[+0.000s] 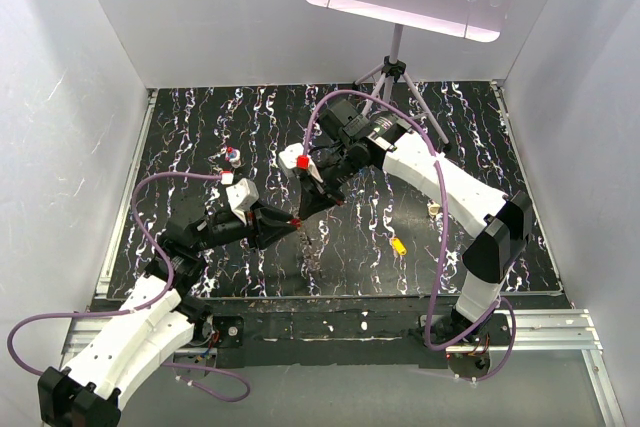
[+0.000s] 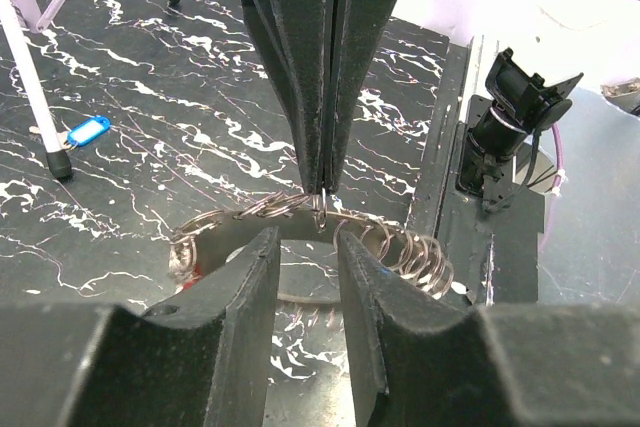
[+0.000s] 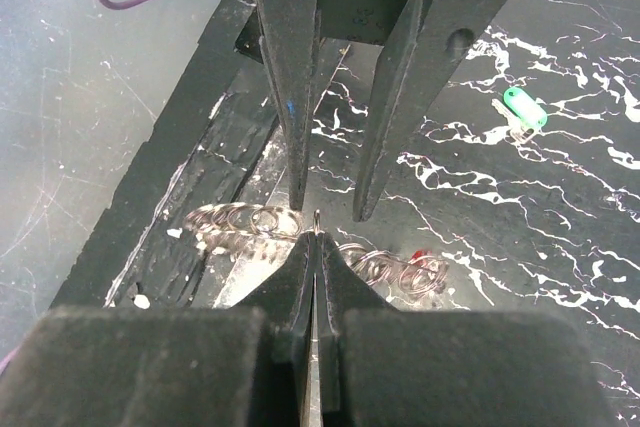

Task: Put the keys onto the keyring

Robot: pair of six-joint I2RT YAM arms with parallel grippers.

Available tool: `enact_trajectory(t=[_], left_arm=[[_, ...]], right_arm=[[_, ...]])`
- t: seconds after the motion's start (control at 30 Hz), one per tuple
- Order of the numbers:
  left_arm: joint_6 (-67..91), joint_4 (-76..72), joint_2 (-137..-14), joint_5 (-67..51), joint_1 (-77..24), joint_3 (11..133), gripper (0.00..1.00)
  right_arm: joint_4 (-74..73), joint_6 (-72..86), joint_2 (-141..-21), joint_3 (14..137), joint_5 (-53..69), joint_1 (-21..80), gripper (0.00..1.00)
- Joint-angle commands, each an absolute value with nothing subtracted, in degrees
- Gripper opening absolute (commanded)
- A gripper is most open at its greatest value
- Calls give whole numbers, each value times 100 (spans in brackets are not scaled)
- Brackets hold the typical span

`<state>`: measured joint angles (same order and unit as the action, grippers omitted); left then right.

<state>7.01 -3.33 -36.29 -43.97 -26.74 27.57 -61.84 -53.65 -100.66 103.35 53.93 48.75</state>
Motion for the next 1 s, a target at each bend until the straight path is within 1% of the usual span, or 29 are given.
enact_trajectory(t=[0.0, 0.47, 0.53, 0.67, 0.77, 0.97], left_arm=[[703, -431, -3630, -4386, -2689, 2751, 27], [773, -519, -3612, -4342, -2689, 2742, 20], [756, -510, -3604, -4342, -2689, 2742, 18], [730, -466, -3604, -4315, -2689, 2760, 11], [721, -440, -3621, -4272, -2689, 2769, 11], [729, -360, -3604, -4122, -2689, 2804, 16]], right_arm=[[-5836, -5054, -10037, 10529, 5572, 4869, 1], [-5555, -4720, -10063, 10468, 5493, 4931, 1], [-5511, -4676, -10072, 10450, 5484, 4931, 1], [-5458, -4597, -10072, 10433, 5441, 4948, 1], [-5414, -4535, -10072, 10433, 5432, 4957, 1], [-5344, -4483, -10081, 10406, 5388, 4992, 1]])
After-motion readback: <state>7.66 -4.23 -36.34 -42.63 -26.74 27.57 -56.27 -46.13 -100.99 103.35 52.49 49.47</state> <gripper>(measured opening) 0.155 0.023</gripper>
